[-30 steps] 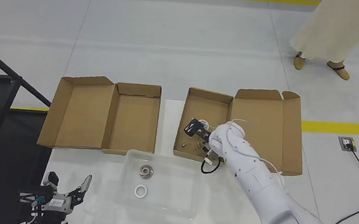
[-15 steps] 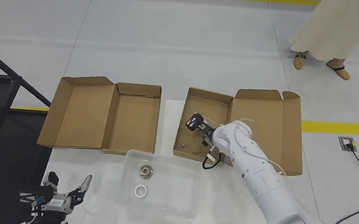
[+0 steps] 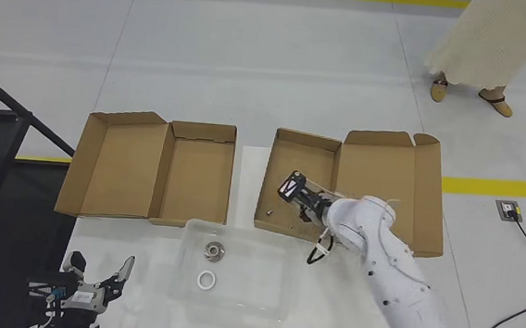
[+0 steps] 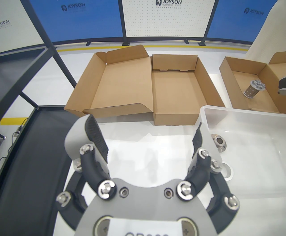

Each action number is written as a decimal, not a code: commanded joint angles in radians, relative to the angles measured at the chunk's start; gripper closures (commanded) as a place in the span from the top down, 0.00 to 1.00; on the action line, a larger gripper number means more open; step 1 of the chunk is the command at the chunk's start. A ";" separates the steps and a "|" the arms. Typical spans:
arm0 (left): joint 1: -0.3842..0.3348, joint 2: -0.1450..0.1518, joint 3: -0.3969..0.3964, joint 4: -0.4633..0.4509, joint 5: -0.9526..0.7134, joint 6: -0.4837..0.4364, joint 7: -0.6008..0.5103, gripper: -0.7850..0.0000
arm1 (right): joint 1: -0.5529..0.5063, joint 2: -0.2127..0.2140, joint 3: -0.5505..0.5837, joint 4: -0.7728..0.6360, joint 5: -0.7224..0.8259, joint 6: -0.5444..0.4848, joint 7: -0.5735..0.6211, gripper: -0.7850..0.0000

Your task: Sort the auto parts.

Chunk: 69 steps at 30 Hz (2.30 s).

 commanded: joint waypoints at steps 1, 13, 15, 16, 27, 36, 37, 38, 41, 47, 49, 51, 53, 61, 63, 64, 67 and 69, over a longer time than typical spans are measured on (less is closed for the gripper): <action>0.000 0.000 0.000 0.000 0.000 0.000 0.000 1.00 | -0.044 0.011 0.026 -0.080 0.002 -0.029 -0.019 0.26; 0.000 0.000 0.000 0.000 0.000 0.000 0.000 1.00 | -0.294 0.059 0.100 -0.438 -0.046 -0.207 -0.275 0.42; 0.000 0.000 0.000 0.000 0.000 0.000 0.000 1.00 | -0.333 0.066 0.109 -0.472 -0.056 -0.230 -0.319 0.93; 0.000 0.000 0.000 0.000 0.000 0.000 0.000 1.00 | -0.350 0.070 0.111 -0.486 -0.062 -0.250 -0.332 1.00; -0.009 0.003 -0.009 -0.009 0.055 -0.012 0.000 1.00 | -0.364 0.072 0.110 -0.484 -0.066 -0.250 -0.344 1.00; -0.095 0.027 -0.002 -0.077 0.319 -0.215 -0.168 1.00 | -0.443 0.095 0.140 -0.512 -0.131 -0.300 -0.560 1.00; -0.116 0.031 -0.006 -0.087 0.348 -0.253 -0.186 1.00 | -0.456 0.099 0.145 -0.521 -0.143 -0.308 -0.584 1.00; -0.139 0.034 -0.009 -0.087 0.367 -0.270 -0.198 1.00 | -0.469 0.102 0.148 -0.532 -0.152 -0.322 -0.614 1.00; -0.214 0.045 -0.007 -0.085 0.408 -0.383 -0.258 1.00 | -0.511 0.116 0.167 -0.570 -0.197 -0.369 -0.709 1.00; -0.370 0.064 0.037 -0.059 0.455 -0.619 -0.372 1.00 | -0.609 0.145 0.216 -0.656 -0.307 -0.413 -0.918 1.00; -0.418 0.070 0.062 -0.047 0.470 -0.705 -0.413 1.00 | -0.643 0.155 0.234 -0.681 -0.340 -0.408 -0.995 1.00; -0.466 0.074 0.089 -0.030 0.479 -0.766 -0.452 1.00 | -0.674 0.165 0.255 -0.700 -0.375 -0.402 -1.072 1.00; -0.512 0.078 0.120 -0.014 0.481 -0.838 -0.490 1.00 | -0.701 0.174 0.277 -0.707 -0.403 -0.396 -1.146 1.00; -0.566 0.081 0.161 0.003 0.466 -0.906 -0.545 1.00 | -0.733 0.190 0.309 -0.684 -0.447 -0.392 -1.236 1.00; -0.566 0.081 0.161 0.003 0.466 -0.906 -0.545 1.00 | -0.733 0.190 0.309 -0.684 -0.447 -0.392 -1.236 1.00; -0.566 0.081 0.161 0.003 0.466 -0.906 -0.545 1.00 | -0.733 0.190 0.309 -0.684 -0.447 -0.392 -1.236 1.00; -0.566 0.081 0.161 0.003 0.466 -0.906 -0.545 1.00 | -0.733 0.190 0.309 -0.684 -0.447 -0.392 -1.236 1.00; -0.566 0.082 0.186 0.010 0.472 -0.926 -0.547 1.00 | -0.733 0.190 0.309 -0.684 -0.447 -0.392 -1.236 1.00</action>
